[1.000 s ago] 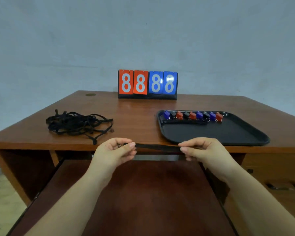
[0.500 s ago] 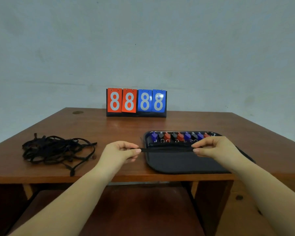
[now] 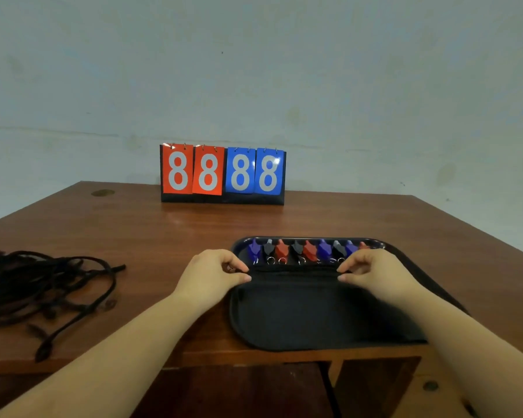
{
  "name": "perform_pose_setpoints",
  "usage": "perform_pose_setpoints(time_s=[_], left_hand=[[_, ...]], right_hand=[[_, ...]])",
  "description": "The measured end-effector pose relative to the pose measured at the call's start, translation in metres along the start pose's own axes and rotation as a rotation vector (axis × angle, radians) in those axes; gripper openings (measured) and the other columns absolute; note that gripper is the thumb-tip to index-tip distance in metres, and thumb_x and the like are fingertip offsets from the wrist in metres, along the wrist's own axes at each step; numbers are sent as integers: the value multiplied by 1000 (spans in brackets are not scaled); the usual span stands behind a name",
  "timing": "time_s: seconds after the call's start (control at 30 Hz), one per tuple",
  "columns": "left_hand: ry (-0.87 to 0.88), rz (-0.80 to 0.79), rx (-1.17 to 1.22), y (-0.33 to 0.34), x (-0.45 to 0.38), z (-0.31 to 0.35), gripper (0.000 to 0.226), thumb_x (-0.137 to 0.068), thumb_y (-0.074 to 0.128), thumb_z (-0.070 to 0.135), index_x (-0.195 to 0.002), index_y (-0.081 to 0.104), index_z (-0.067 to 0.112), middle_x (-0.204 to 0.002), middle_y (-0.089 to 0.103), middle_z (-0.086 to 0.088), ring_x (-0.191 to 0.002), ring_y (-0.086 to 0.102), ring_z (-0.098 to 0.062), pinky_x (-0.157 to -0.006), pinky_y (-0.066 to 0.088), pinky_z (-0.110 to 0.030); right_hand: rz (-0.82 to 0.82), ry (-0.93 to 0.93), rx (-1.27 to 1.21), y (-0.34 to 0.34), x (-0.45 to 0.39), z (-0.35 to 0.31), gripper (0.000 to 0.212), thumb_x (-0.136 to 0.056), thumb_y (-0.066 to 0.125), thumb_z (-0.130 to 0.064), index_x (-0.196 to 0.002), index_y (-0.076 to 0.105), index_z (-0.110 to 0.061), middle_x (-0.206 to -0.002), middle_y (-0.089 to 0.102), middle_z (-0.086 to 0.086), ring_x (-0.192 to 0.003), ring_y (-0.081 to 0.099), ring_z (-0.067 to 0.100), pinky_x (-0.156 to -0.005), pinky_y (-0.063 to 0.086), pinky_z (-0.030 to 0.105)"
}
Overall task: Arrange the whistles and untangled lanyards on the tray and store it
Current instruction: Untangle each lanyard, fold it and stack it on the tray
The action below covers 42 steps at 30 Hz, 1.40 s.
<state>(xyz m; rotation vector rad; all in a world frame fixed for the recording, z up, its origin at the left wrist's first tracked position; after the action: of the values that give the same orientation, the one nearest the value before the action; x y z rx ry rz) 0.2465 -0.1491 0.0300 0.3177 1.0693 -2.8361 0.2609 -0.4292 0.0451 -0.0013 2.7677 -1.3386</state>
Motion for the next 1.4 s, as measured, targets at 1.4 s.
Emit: perform_pose_setpoints(time_s=[1.4], left_hand=[[-64,-109,-234,-172,77,-123,12,-78,69,45,-87,68,37,-97,57,20,-98,52,-3,-85,37,-22]], right_hand=[[-292,-411,63,182,43,-229,40,-78,72,-36,-115,61,-26,-106,61,-7,-91,56,10,-86,47,27]])
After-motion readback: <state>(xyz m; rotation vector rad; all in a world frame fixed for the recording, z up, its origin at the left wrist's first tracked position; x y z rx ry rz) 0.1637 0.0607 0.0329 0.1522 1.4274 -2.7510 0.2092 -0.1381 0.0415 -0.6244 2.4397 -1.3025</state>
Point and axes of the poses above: each hand's wrist, its own x-axis away from the middle knuckle, its own y-axis out of the palm, z = x × y, the point moved 2 cm from there along -x, towards the middle knuckle
